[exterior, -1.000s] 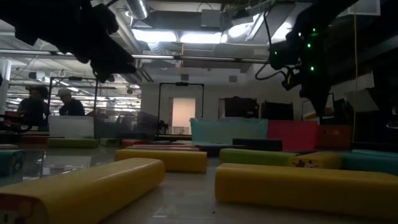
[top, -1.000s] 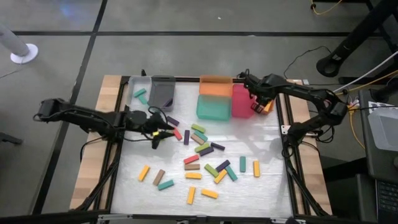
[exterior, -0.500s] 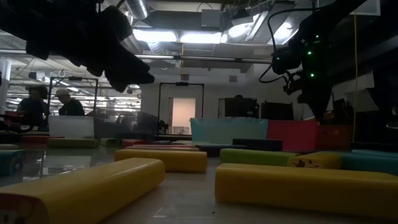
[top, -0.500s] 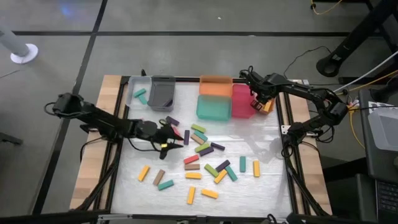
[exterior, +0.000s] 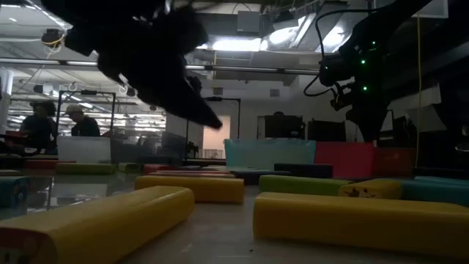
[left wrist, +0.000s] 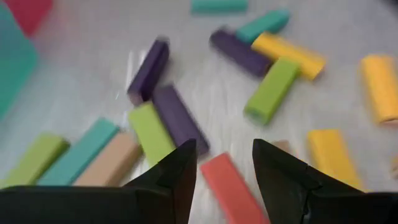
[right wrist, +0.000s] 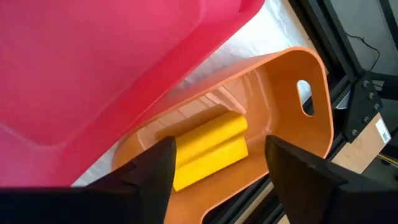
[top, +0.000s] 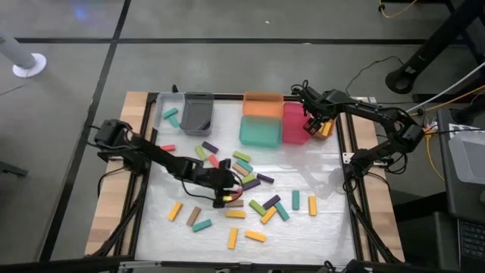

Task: Sort blocks
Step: Put the orange block into the light blue bin

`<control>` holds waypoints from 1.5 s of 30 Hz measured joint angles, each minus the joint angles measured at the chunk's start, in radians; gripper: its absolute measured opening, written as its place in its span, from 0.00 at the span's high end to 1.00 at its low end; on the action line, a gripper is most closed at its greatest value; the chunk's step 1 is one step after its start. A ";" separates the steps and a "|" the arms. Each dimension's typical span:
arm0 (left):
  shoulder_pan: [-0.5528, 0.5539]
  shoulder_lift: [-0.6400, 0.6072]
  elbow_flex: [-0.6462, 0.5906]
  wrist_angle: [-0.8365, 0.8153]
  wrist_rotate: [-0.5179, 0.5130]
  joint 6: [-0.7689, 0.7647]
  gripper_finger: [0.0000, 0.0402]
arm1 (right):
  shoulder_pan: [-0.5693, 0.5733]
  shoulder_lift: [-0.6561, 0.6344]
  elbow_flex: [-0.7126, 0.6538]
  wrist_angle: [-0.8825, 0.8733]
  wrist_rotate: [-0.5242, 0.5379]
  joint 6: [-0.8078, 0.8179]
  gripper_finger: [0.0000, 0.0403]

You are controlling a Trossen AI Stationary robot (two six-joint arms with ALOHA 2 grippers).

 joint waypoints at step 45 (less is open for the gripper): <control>-0.050 0.113 0.087 -0.168 -0.052 -0.230 0.78 | 0.002 -0.004 0.082 -0.120 0.029 -0.051 0.38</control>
